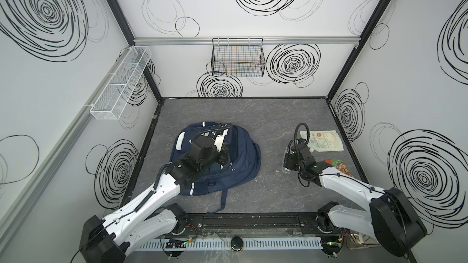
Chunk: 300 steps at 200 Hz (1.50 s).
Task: Pack the student bag
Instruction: 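Move the right gripper to the clear pencil case and grasp it, then insert the clear pencil case into the backpack's open pocket with the right gripper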
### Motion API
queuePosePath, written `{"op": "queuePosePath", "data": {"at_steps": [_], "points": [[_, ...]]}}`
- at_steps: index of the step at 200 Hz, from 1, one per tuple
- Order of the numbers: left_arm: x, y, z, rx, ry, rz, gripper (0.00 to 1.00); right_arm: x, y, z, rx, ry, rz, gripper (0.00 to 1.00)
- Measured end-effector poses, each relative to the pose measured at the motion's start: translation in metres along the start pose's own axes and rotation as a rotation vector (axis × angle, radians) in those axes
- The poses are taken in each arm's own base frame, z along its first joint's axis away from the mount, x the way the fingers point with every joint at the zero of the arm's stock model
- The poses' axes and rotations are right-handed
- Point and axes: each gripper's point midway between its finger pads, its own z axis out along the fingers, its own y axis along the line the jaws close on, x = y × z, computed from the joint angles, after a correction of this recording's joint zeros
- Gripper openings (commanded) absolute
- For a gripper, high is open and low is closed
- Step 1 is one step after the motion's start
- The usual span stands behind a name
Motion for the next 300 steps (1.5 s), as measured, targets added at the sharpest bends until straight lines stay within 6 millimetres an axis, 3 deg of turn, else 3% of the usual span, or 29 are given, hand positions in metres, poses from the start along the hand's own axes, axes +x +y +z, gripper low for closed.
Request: {"op": "queuePosePath", "data": {"at_steps": [37, 74, 117, 156, 174, 205, 236, 275, 288, 300], "points": [[-0.001, 0.005, -0.002, 0.03, -0.028, -0.022, 0.0, 0.005, 0.008, 0.028, 0.05, 0.106, -0.034, 0.61], [0.0, 0.005, -0.003, 0.057, -0.045, -0.034, 0.0, -0.001, 0.01, 0.042, 0.067, 0.124, -0.045, 0.54], [0.001, 0.007, -0.001, 0.086, -0.064, -0.06, 0.0, -0.006, 0.01, 0.044, 0.055, 0.116, -0.031, 0.44], [0.001, 0.006, -0.001, 0.118, -0.068, -0.081, 0.0, -0.007, 0.015, 0.035, 0.011, 0.137, -0.026, 0.44], [0.0, 0.007, -0.001, 0.128, -0.075, -0.094, 0.0, -0.019, 0.027, 0.025, -0.032, 0.135, -0.022, 0.44], [-0.001, 0.01, -0.001, 0.144, -0.086, -0.119, 0.0, -0.064, 0.074, -0.001, -0.176, 0.071, -0.016, 0.43], [-0.002, 0.011, -0.002, 0.161, -0.088, -0.136, 0.0, -0.094, 0.152, -0.051, -0.41, -0.008, -0.049, 0.43], [-0.001, 0.008, -0.002, 0.18, -0.093, -0.142, 0.0, -0.093, 0.26, -0.128, -0.749, -0.024, -0.085, 0.44], [-0.001, 0.008, -0.002, 0.182, -0.095, -0.142, 0.0, -0.087, 0.285, -0.141, -0.831, -0.001, -0.085, 0.44], [-0.002, 0.008, -0.002, 0.182, -0.099, -0.141, 0.0, -0.078, 0.299, -0.142, -0.867, 0.031, -0.076, 0.43]]}}
